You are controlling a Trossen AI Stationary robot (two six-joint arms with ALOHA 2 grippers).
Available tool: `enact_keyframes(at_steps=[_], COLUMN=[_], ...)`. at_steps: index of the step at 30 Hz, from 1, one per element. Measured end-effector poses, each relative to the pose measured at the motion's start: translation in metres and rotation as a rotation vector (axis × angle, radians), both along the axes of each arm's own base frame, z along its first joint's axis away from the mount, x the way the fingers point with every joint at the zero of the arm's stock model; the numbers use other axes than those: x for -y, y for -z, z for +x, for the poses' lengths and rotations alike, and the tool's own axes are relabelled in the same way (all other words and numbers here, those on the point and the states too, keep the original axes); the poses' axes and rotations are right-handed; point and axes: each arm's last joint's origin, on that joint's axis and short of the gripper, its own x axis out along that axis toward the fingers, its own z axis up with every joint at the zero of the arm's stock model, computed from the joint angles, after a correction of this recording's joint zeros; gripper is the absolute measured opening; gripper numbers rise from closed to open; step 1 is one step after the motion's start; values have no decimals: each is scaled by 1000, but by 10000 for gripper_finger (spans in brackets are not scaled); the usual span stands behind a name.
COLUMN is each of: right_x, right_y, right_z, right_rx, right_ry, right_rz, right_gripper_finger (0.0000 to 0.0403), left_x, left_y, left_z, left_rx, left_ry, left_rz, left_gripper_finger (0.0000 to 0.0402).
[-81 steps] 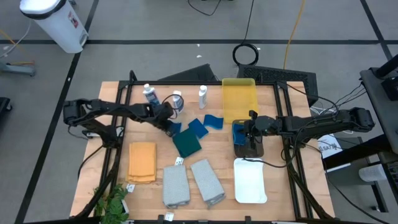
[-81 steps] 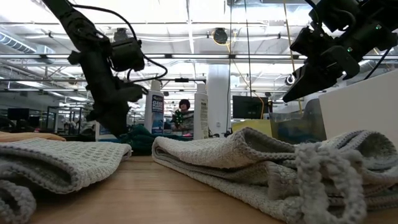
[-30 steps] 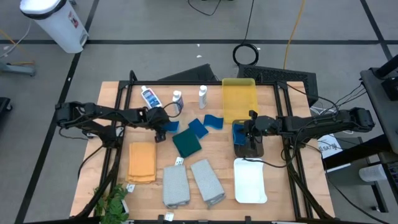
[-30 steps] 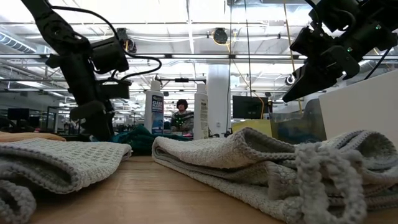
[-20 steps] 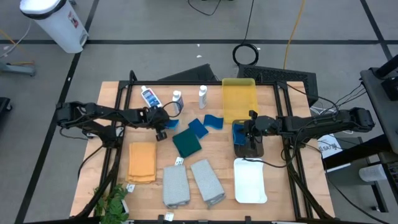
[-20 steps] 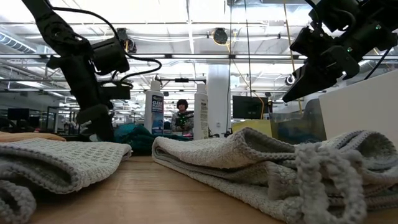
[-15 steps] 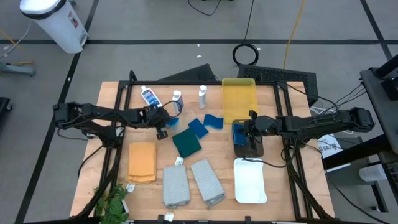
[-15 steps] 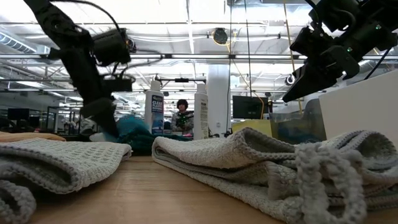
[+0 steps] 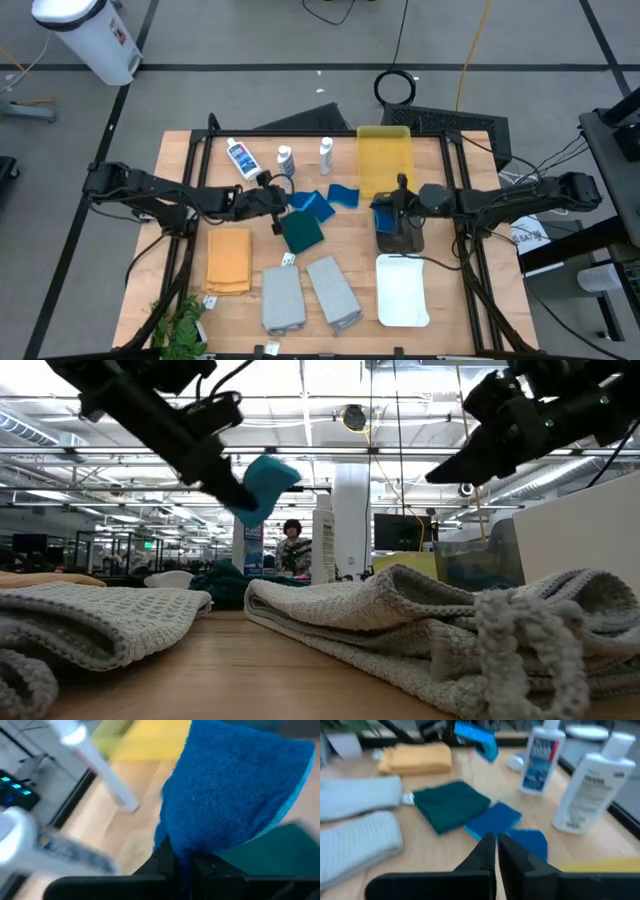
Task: Pick & Place Kitchen Items
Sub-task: Put the blue sponge into the black bin
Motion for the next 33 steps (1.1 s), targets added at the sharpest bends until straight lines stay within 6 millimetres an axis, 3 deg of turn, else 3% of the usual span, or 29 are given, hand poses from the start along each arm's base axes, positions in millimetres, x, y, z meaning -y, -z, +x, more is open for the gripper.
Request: enact_keyframes(at_steps=[4, 8, 12, 16, 23, 33], right_x=[-7, -18, -28, -35, -41, -43], right_y=[5, 5, -6, -11, -8, 16], right_z=[1, 11, 32, 57, 94, 114], right_rx=[158, 176, 151, 76, 3, -57], right_ry=[-55, -122, -166, -169, -192, -216], right_rz=[-73, -160, -215, -326, -465, -519], right_gripper_finger=[44, 110, 184, 231, 235, 213], left_x=[10, 21, 26, 25, 20, 19], left_y=[1, 0, -1, 0, 9, 10], left_z=[8, 20, 36, 49, 55, 56], left_rx=[20, 18, -5, -39, -104, -106], left_ry=[42, 79, 141, 141, 119, 135], left_rz=[-112, -140, -153, -162, -174, -214], left_gripper_finger=[11, 13, 10, 16, 10, 21])
